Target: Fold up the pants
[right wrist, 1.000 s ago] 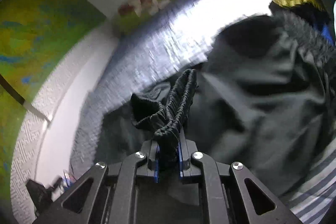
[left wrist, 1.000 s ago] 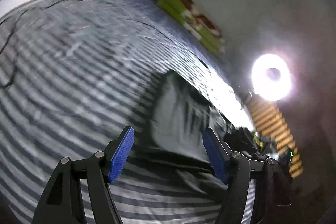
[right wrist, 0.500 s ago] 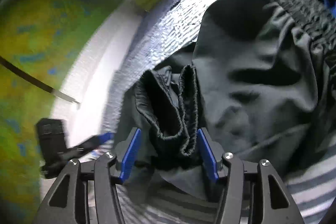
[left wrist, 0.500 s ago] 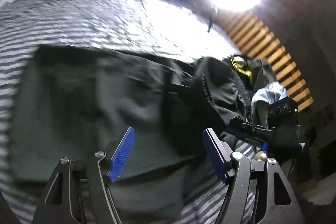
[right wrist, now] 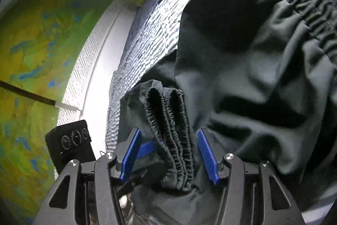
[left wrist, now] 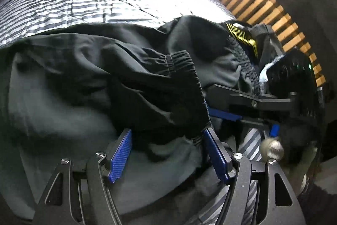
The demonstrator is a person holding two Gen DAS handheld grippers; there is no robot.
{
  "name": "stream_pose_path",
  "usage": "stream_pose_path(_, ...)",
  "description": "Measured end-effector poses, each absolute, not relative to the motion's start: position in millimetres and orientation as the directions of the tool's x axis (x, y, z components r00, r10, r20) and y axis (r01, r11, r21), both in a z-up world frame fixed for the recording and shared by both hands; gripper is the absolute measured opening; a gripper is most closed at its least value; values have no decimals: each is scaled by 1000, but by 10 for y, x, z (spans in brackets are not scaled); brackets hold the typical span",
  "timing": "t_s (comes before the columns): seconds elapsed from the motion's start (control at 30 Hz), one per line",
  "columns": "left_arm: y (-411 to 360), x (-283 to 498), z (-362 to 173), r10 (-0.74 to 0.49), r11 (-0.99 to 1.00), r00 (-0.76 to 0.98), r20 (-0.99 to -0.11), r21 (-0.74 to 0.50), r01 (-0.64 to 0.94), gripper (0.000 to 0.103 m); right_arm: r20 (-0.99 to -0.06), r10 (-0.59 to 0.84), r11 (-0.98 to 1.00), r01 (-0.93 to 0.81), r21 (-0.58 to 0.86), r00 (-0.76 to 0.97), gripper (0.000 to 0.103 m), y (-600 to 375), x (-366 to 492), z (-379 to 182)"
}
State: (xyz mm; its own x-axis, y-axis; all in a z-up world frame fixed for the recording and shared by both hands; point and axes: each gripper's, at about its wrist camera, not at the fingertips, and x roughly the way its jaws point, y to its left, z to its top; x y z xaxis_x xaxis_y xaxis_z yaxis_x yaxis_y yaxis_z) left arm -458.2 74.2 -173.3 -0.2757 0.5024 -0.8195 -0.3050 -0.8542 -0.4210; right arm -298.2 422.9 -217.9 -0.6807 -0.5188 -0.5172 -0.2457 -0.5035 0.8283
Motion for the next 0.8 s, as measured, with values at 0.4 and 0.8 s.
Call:
stream_pose_path(0.4, 775, -4313, -1578, 434, -880, -339, -835, -311, -359, 72, -525, -566, -512, -227, 828, -636, 52, 4251, -3033, -2097)
stream_pose_path(0.8, 1399, -4275, -1817, 252, -872, -331, -909, -66, -485, 90, -484, -604, -440, -241, 865, -633, 52, 4105, -3087, -2239)
